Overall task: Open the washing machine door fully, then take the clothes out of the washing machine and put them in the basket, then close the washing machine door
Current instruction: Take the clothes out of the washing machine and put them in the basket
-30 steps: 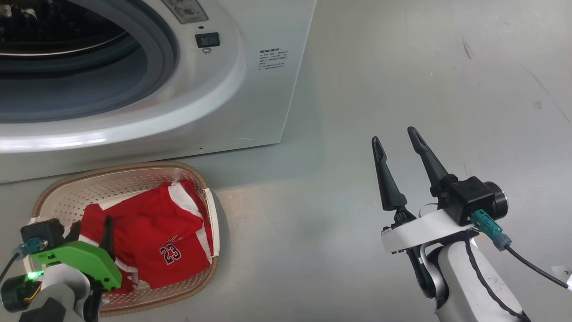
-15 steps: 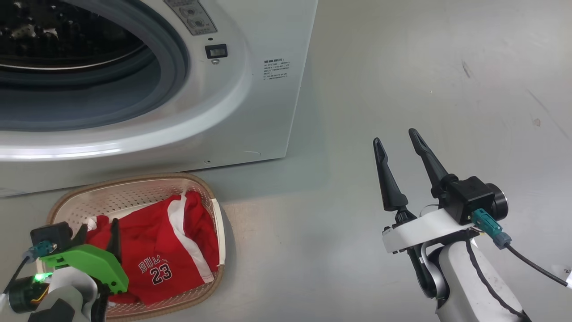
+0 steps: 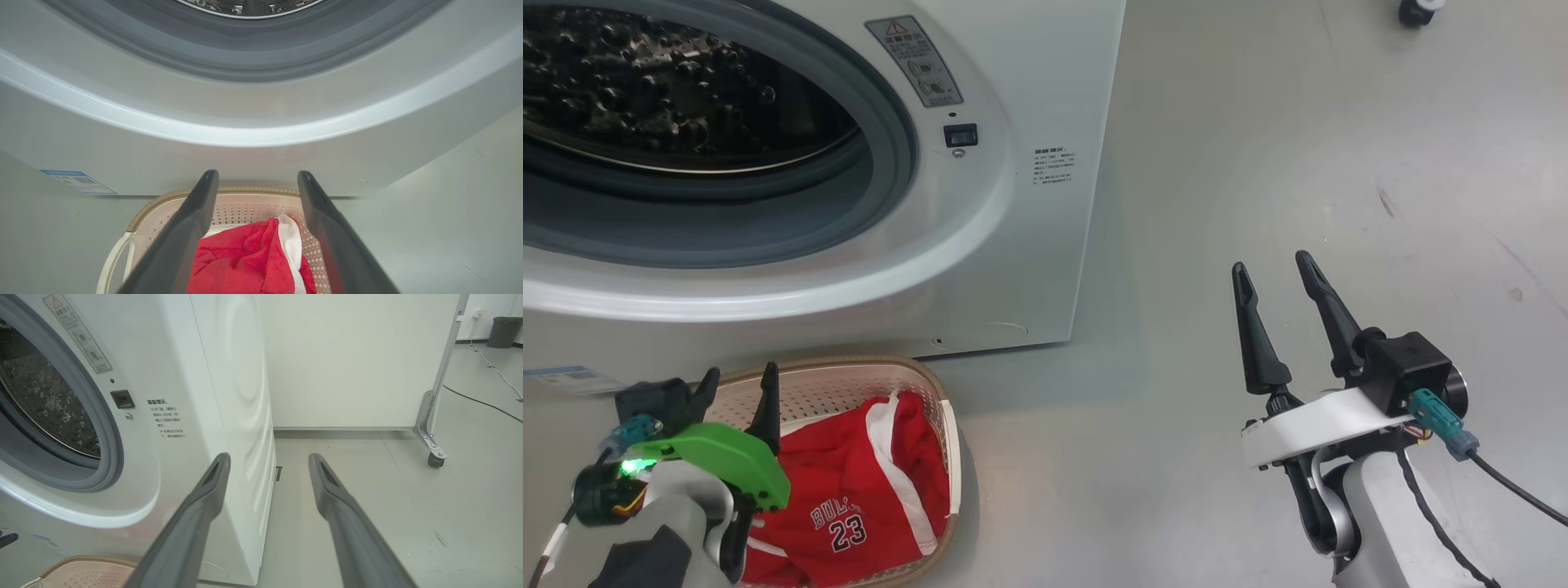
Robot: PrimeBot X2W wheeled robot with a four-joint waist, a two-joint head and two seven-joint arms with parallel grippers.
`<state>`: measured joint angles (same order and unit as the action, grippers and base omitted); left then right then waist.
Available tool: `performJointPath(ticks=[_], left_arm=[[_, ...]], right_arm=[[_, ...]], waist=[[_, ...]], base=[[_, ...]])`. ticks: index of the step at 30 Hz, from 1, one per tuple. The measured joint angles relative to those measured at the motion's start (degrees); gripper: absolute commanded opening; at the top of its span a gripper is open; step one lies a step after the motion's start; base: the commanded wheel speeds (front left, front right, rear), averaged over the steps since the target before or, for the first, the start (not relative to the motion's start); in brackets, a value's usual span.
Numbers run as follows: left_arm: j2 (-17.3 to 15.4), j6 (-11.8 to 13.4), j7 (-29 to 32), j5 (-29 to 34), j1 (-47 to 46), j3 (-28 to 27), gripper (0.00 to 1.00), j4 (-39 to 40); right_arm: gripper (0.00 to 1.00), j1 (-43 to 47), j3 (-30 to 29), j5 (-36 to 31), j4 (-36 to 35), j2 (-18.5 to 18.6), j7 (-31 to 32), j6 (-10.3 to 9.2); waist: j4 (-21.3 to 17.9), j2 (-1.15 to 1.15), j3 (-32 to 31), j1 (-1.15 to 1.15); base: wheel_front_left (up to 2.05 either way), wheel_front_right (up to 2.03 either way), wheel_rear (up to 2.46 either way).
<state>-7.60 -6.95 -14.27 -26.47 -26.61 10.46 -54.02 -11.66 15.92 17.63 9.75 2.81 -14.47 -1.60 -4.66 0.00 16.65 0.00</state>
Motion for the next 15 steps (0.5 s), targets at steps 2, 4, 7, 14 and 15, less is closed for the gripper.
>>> performJointPath(ticks=[2, 4, 7, 14, 15], left_arm=[[0.1, 0.0, 0.0, 0.5, 0.2, -0.4, 1.0, 3.0], [0.2, 0.0, 0.0, 1.0, 0.3, -0.6, 1.0, 5.6], [0.9, 0.0, 0.0, 1.1, 1.1, -1.4, 1.0, 9.3], [1.5, 0.0, -0.1, 2.8, 5.0, -3.0, 1.0, 17.1], [1.6, 0.0, -0.1, 3.0, 5.5, -3.2, 1.0, 18.0]], right_arm=[[1.0, 0.9, -0.7, 0.0, 0.1, 0.0, 0.0, 0.0], [1.0, 1.8, -1.1, 0.0, 0.2, 0.0, 0.0, 0.0], [1.0, 2.9, -1.7, 0.0, 0.4, 0.0, 0.0, 0.03], [1.0, 4.2, -2.4, 0.0, 0.3, 0.0, 0.0, 0.54], [1.0, 4.4, -2.4, 0.0, 0.3, 0.0, 0.0, 0.54]], waist=[[0.5, 0.0, -1.2, 0.0], [1.0, 0.0, -2.3, 0.0], [1.9, 0.0, -3.8, 0.0], [4.1, 0.0, -7.1, 0.0], [4.3, 0.0, -7.5, 0.0]], base=[[0.0, 0.0, 0.0], [0.0, 0.0, 0.0], [0.0, 0.0, 0.0], [0.0, 0.0, 0.0], [0.0, 0.0, 0.0]])
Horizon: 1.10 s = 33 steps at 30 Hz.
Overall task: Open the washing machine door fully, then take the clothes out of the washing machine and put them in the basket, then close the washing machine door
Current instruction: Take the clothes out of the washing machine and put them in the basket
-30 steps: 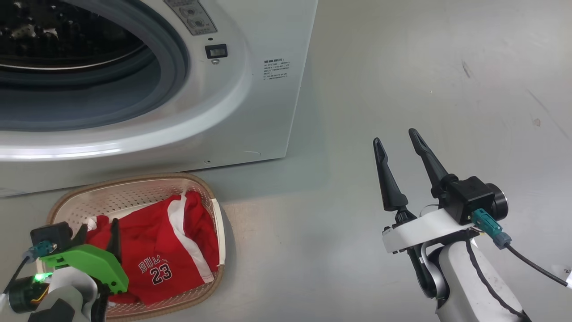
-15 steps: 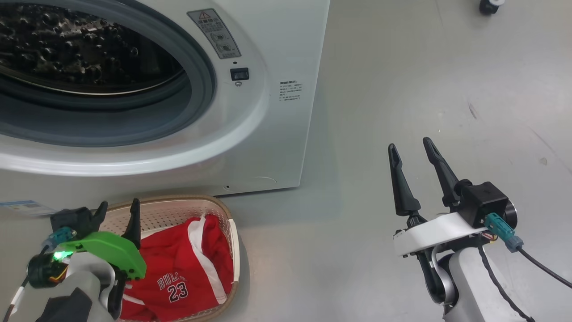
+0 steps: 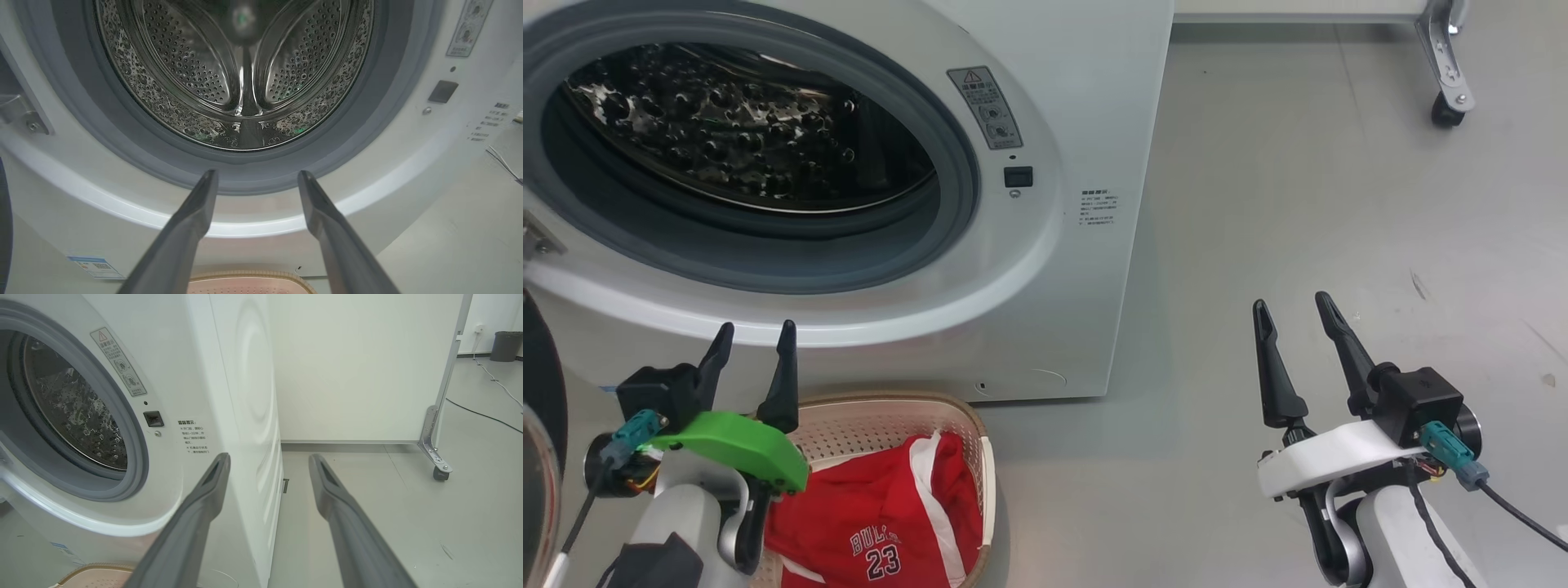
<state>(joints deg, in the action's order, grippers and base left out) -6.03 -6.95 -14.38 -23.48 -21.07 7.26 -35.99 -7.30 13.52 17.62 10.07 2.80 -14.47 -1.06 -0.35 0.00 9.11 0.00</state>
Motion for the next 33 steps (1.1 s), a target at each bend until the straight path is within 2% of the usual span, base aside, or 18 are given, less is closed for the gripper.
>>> performJointPath(ticks=[13, 33], left_arm=[[0.8, 0.0, -0.1, 2.9, 8.4, -1.4, 1.0, 9.7], [1.9, 0.0, -0.1, 4.3, 15.9, -0.9, 1.0, 19.5]], right_arm=[[1.0, 3.0, -0.3, 0.0, -0.1, 0.0, 0.0, 1.0], [1.0, 4.7, -0.5, 0.0, -0.8, -0.1, 0.0, 1.51]], waist=[[1.7, 0.0, -4.4, 0.0], [0.6, 0.0, -6.3, 0.0]], base=[[0.0, 0.0, 0.0], [0.0, 0.0, 0.0]])
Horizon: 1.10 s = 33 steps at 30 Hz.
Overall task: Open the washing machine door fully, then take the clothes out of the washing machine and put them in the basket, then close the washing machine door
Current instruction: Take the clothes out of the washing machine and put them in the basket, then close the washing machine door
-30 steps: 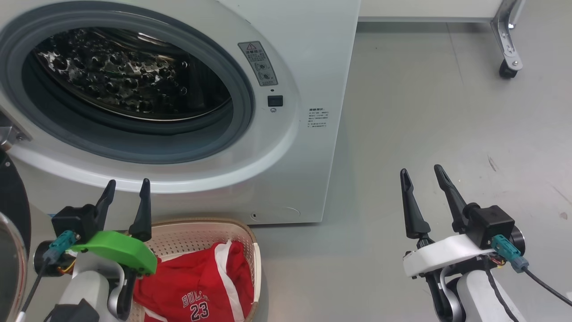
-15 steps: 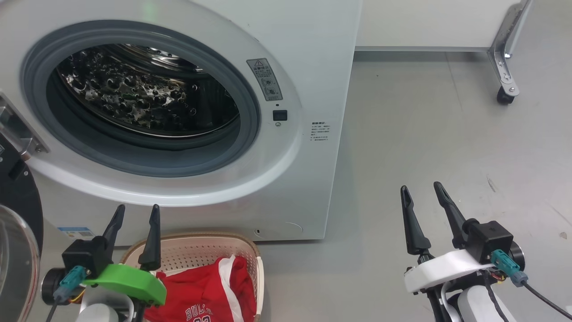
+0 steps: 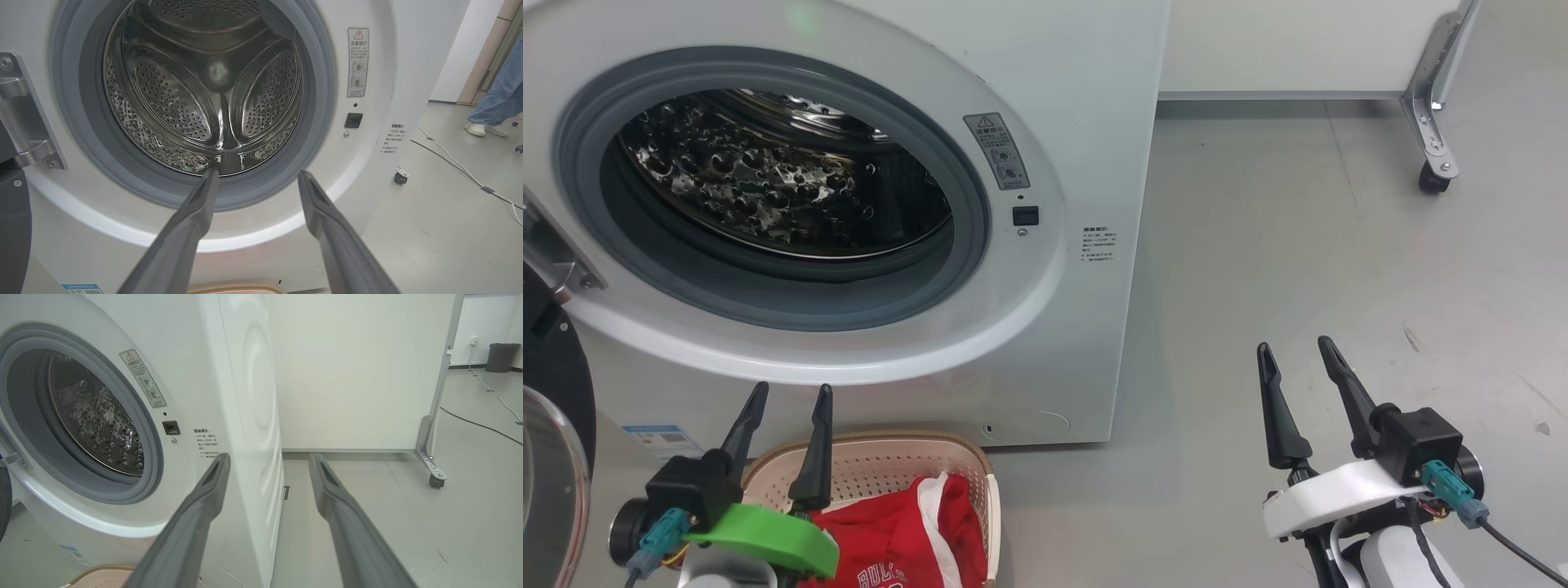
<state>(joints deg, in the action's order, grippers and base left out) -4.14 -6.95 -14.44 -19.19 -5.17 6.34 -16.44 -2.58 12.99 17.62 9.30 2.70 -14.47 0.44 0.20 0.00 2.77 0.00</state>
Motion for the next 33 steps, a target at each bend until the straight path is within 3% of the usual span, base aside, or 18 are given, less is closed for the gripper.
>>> performJointPath(ticks=[33], left_arm=[[1.0, 0.0, 0.0, 0.6, 2.9, -1.1, 1.0, 3.9]], right_arm=[[1.0, 0.7, -0.2, 0.0, -0.8, 0.0, 0.0, 0.0]], waist=[[-0.2, 0.0, 0.4, 0.0]], base=[[0.0, 0.0, 0.0]])
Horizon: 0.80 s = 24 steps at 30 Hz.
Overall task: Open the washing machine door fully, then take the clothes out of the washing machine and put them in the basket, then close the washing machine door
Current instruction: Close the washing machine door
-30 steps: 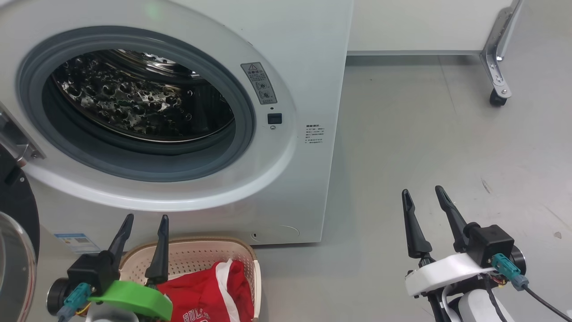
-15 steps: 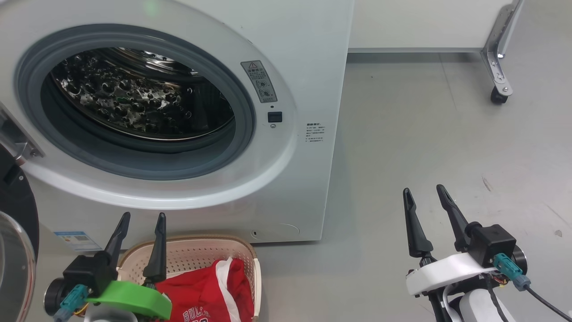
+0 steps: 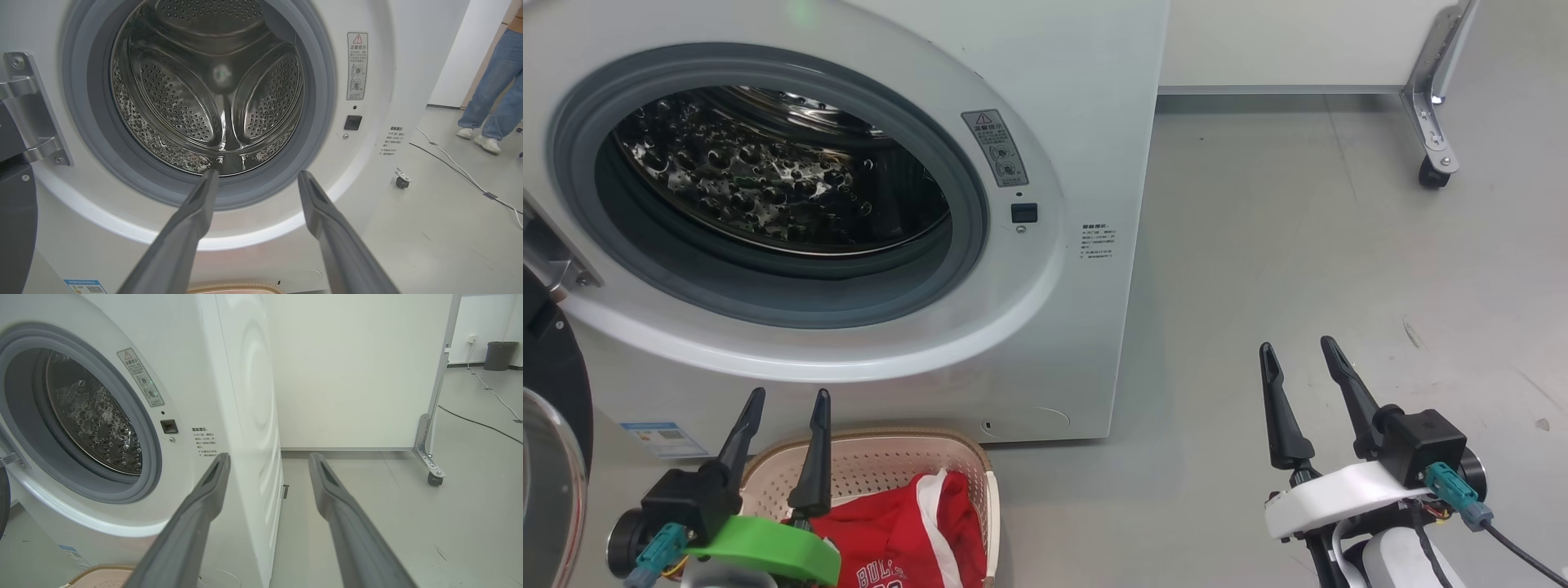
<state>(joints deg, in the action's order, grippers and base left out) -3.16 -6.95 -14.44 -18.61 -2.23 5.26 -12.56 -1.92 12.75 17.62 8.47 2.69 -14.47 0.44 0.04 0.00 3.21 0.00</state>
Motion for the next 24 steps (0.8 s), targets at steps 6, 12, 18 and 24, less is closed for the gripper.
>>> performJointPath(ticks=[6, 12, 18, 24], left_arm=[[0.1, 0.0, 0.0, 0.1, 0.0, 0.0, 1.0, 0.1], [0.1, 0.0, 0.0, 0.1, 0.2, 0.0, 1.0, 0.1], [0.1, 0.0, 0.0, 0.2, 0.2, 0.0, 1.0, 0.2], [0.2, 0.0, 0.0, 0.2, 0.3, -0.1, 1.0, 0.4]], right_arm=[[1.0, 0.0, 0.0, 0.0, 0.0, 0.0, 0.0, 0.0], [1.0, 0.0, 0.0, 0.0, 0.0, 0.0, 0.0, 0.0], [1.0, 0.0, 0.0, 0.0, 0.0, 0.0, 0.0, 0.0], [1.0, 0.0, 0.0, 0.0, 0.0, 0.0, 0.0, 0.0]], waist=[[0.0, 0.0, 0.0, 0.0], [0.0, 0.0, -0.2, 0.0], [-0.1, 0.0, -0.2, 0.0], [0.0, 0.0, -0.2, 0.0]], base=[[0.0, 0.0, 0.0], [0.0, 0.0, 0.0], [0.0, 0.0, 0.0], [0.0, 0.0, 0.0]])
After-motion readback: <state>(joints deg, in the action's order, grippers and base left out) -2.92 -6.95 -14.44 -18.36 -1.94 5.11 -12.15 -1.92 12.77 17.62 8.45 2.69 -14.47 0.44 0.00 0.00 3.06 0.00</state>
